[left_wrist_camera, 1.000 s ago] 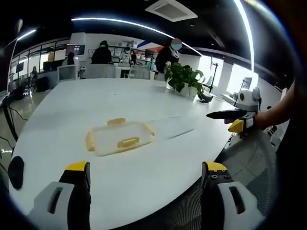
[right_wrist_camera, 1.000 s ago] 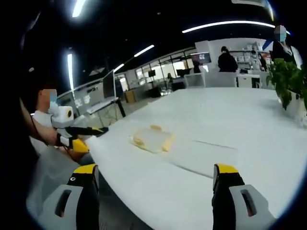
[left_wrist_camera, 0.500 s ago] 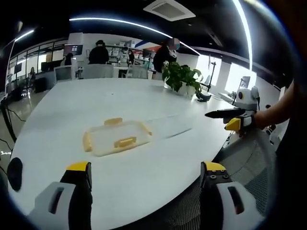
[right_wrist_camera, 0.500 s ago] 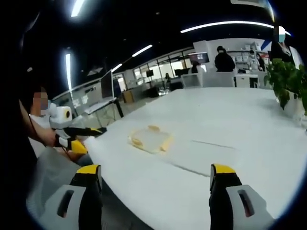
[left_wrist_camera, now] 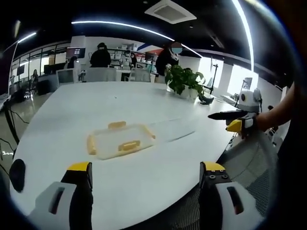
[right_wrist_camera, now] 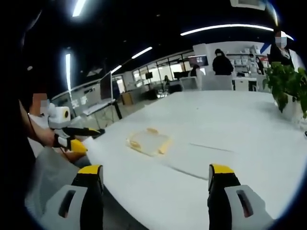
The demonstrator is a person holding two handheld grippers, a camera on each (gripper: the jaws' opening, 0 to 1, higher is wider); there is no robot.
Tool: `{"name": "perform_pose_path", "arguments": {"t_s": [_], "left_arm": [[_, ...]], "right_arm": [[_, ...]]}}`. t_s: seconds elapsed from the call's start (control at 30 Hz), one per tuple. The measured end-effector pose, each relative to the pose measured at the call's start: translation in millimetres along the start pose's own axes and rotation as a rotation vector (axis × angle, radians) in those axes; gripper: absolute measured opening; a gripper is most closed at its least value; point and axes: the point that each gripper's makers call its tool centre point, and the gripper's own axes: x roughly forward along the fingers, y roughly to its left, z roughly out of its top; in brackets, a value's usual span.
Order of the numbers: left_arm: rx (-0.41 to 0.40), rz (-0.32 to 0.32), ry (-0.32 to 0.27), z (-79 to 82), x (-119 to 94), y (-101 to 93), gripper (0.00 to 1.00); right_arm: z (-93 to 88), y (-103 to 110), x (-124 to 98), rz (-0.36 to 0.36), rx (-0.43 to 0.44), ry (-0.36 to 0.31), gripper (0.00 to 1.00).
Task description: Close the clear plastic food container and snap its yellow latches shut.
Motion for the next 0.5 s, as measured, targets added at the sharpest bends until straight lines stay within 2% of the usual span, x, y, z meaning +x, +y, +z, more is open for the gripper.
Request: {"name": "perform_pose_path", "arguments": {"t_s": [0.23,0.27,0.3,0.37,0.5], "left_arm": [[0.017,-0.028,-0.005,2.7,-1.0,5.4,0.94],[0.050,-0.018,0.019,-1.5,-0.2,9.9,0.94],[0.050,-0.017,0.036,-4.0,0.4,11.4,0.94],[0.035,-0.023,0.021,0.6,1.2,11.8,0.93],[0.054,-0.034,0.024,6.6,2.1,11.8,0.88]], "right_arm": [[14.3,3.3,1.6,0.015,-0.045,-0.003,0.88],[14.3,5.0,3.4,0.030,-0.045,0.006,0.87],[14.3,4.6,4.4,0.029,-0.051,0.011,0.87],[16.0,4.0,6.5,0.030,-0.067,0.010,0.87],[19.2,6.2,10.7,0.039,-0.088,0.019,0.85]]}}
